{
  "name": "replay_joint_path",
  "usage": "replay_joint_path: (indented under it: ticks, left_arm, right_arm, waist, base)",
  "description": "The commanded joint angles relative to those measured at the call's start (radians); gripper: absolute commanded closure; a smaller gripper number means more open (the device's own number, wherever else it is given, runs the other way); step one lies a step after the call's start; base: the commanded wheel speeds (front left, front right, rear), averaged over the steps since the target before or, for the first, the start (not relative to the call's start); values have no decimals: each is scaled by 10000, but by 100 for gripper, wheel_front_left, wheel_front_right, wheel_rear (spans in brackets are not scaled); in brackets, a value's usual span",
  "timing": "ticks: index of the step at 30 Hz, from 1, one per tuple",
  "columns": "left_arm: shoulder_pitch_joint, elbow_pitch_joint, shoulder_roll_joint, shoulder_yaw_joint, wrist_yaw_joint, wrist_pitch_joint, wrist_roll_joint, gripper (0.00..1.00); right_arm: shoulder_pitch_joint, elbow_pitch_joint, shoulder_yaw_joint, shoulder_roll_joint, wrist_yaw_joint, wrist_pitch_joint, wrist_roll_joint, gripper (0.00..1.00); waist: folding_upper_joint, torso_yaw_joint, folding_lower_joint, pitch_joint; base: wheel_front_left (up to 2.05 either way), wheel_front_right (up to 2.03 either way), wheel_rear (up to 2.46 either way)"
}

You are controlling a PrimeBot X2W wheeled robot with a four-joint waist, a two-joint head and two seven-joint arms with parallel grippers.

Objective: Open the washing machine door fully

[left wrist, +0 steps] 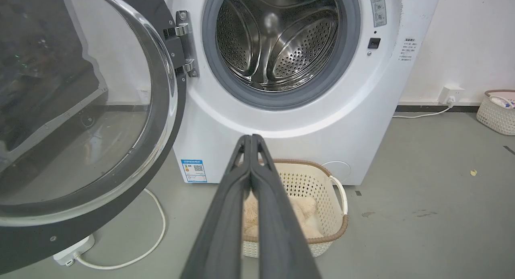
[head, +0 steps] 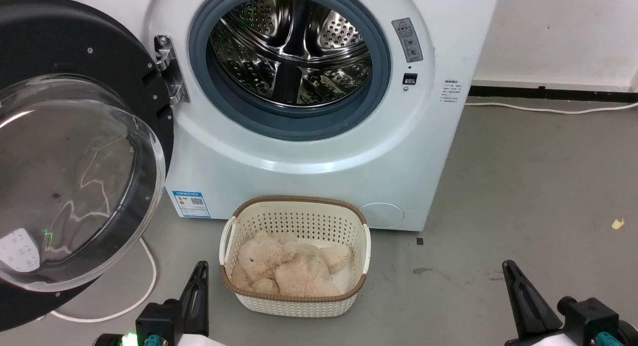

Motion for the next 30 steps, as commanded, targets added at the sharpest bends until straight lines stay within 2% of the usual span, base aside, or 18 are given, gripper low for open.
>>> replay_joint_path:
  ticks: [1,30]
  left_arm:
    - [-159,-43,-67,82,-47,52,111,100]
    - [-421,-176,-366,588,-408,644,567,100]
  right_arm:
    - [-188,-60,31,15,3,54,-76,100]
    - [-556,-109,191,22,4,648,-262,100]
  waist:
    - [-1,-3,-1,4]
    - [-1,-64,-1,84]
  base:
    - [0,0,0]
    - [0,0,0]
